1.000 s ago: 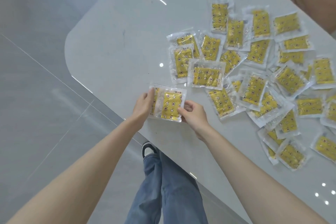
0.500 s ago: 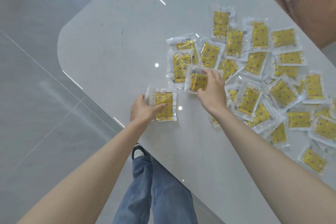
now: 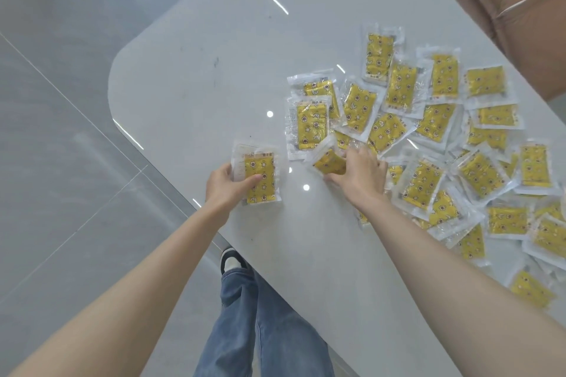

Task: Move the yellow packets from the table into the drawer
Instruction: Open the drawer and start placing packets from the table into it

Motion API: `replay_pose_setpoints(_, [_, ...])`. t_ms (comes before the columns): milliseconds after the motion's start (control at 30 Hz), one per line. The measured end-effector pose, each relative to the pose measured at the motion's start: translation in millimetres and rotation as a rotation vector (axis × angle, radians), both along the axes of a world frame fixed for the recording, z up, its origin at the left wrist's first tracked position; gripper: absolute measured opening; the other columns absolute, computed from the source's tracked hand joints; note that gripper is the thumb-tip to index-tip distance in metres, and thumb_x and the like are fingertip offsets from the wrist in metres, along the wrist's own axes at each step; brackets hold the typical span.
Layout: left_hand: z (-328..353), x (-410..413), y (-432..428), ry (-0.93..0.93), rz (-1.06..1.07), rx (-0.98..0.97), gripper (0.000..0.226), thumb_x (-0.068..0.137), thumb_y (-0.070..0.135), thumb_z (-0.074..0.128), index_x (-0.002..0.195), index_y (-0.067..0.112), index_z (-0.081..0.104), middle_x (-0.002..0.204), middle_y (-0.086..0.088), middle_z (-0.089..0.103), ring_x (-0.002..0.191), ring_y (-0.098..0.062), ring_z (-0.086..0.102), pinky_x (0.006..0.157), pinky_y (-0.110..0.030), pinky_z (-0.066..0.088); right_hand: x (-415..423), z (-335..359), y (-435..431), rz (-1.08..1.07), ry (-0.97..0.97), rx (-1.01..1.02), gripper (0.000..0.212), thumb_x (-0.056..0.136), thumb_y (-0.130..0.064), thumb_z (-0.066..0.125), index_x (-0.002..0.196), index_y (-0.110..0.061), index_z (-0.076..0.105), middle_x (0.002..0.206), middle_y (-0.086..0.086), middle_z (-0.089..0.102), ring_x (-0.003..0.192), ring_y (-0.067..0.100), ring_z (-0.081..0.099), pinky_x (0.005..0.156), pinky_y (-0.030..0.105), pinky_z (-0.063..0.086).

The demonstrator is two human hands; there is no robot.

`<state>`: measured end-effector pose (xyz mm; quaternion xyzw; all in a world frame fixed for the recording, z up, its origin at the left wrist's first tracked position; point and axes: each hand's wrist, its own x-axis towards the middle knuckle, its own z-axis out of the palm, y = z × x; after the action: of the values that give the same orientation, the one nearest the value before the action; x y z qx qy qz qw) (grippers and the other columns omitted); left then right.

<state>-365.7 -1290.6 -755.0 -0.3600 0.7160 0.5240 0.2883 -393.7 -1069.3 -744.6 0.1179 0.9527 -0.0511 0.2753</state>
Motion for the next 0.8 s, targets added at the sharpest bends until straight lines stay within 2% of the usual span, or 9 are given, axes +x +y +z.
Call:
replay_pose_setpoints(100, [2.6, -6.8, -2.8, 0.055, 0.062, -0.068, 0.024, 0.077, 0.018, 0.077, 0.096, 0.012, 0.063, 0.086, 0.0, 0.067, 0.075, -0.012, 0.064, 0.061, -0.022, 0.052, -2.6, 8.4, -8.1, -0.219, 0.005, -0.366, 0.038, 0.081, -0.036, 0.071, 0.098, -0.005, 0.055, 0.102, 0.012, 0.065, 0.095, 0.029, 0.059, 0.081, 0.038, 0.044])
replay_pose_setpoints(167, [4.1, -12.1, -4.2, 0.078, 0.119, -0.071, 0.023, 0.077, 0.017, 0.076, 0.096, 0.013, 0.064, 0.089, -0.003, 0.068, 0.082, -0.019, 0.067, 0.075, -0.032, 0.056, -7.6, 16.2, -18.0, -0.409, 0.056, -0.62, 0.039, 0.078, -0.03, 0.075, 0.099, -0.003, 0.056, 0.101, 0.011, 0.066, 0.09, 0.022, 0.06, 0.077, 0.034, 0.045])
replay_pose_setpoints(200, [4.1, -14.7, -5.3, 0.09, 0.137, -0.06, 0.023, 0.077, 0.016, 0.076, 0.096, 0.013, 0.064, 0.088, -0.002, 0.068, 0.084, -0.02, 0.067, 0.077, -0.034, 0.057, -11.5, 19.6, -23.2, -0.478, 0.09, -0.678, 0.04, 0.077, -0.029, 0.077, 0.103, -0.007, 0.056, 0.101, 0.004, 0.065, 0.092, 0.017, 0.059, 0.079, 0.031, 0.044])
replay_pose_setpoints(267, [4.8, -20.0, -7.7, 0.122, 0.151, -0.046, 0.021, 0.078, 0.014, 0.075, 0.095, 0.014, 0.062, 0.083, 0.002, 0.065, 0.082, -0.019, 0.065, 0.073, -0.031, 0.056, -22.5, 22.7, -32.3, -0.565, 0.149, -0.679, 0.052, 0.075, -0.029, 0.079, 0.116, -0.013, 0.052, 0.106, -0.007, 0.054, 0.097, 0.011, 0.05, 0.083, 0.024, 0.039])
replay_pose_setpoints(333, [5.4, -26.0, -9.8, 0.153, 0.163, -0.034, 0.022, 0.079, 0.014, 0.075, 0.096, 0.014, 0.061, 0.084, 0.002, 0.065, 0.082, -0.017, 0.064, 0.071, -0.025, 0.054, -35.3, 19.7, -38.5, -0.597, 0.192, -0.644, 0.057, 0.074, -0.029, 0.08, 0.118, -0.011, 0.05, 0.105, -0.007, 0.05, 0.095, 0.011, 0.047, 0.081, 0.022, 0.036])
replay_pose_setpoints(500, [-3.2, -38.4, -14.5, 0.178, 0.202, -0.019, 0.023, 0.078, 0.016, 0.075, 0.096, 0.017, 0.06, 0.1, -0.007, 0.069, 0.091, -0.021, 0.067, 0.082, -0.033, 0.055, -50.6, -4.8, -47.8, -0.616, 0.269, -0.544, 0.037, 0.075, -0.032, 0.079, 0.096, -0.01, 0.058, 0.089, -0.001, 0.06, 0.08, 0.016, 0.054, 0.068, 0.022, 0.037])
replay_pose_setpoints(567, [-7.3, -42.5, -15.8, 0.18, 0.208, -0.007, 0.021, 0.078, 0.017, 0.076, 0.092, 0.019, 0.06, 0.1, -0.007, 0.069, 0.092, -0.021, 0.067, 0.083, -0.034, 0.055, -50.1, -15.3, -51.3, -0.648, 0.302, -0.457, 0.041, 0.074, -0.038, 0.077, 0.094, -0.008, 0.057, 0.1, 0.003, 0.059, 0.09, 0.018, 0.054, 0.073, 0.023, 0.036])
replay_pose_setpoints(667, [-11.9, -47.5, -16.4, 0.182, 0.214, 0.013, 0.022, 0.078, 0.018, 0.076, 0.095, 0.018, 0.061, 0.098, -0.005, 0.069, 0.09, -0.019, 0.067, 0.08, -0.029, 0.054, -48.4, -23.9, -57.7, -0.663, 0.318, -0.361, 0.049, 0.075, -0.042, 0.075, 0.101, -0.006, 0.054, 0.119, 0.005, 0.043, 0.112, 0.02, 0.039, 0.084, 0.024, 0.034])
replay_pose_setpoints(800, [-15.2, -52.1, -16.3, 0.184, 0.208, -0.026, 0.025, 0.08, 0.024, 0.074, 0.098, 0.011, 0.063, 0.093, -0.003, 0.068, 0.083, -0.015, 0.064, 0.065, -0.019, 0.048, -47.7, -24.5, -68.9, -0.688, 0.343, -0.392, 0.05, 0.08, -0.029, 0.073, 0.114, -0.01, 0.041, 0.123, 0.008, 0.043, 0.117, 0.025, 0.041, 0.095, 0.033, 0.036])
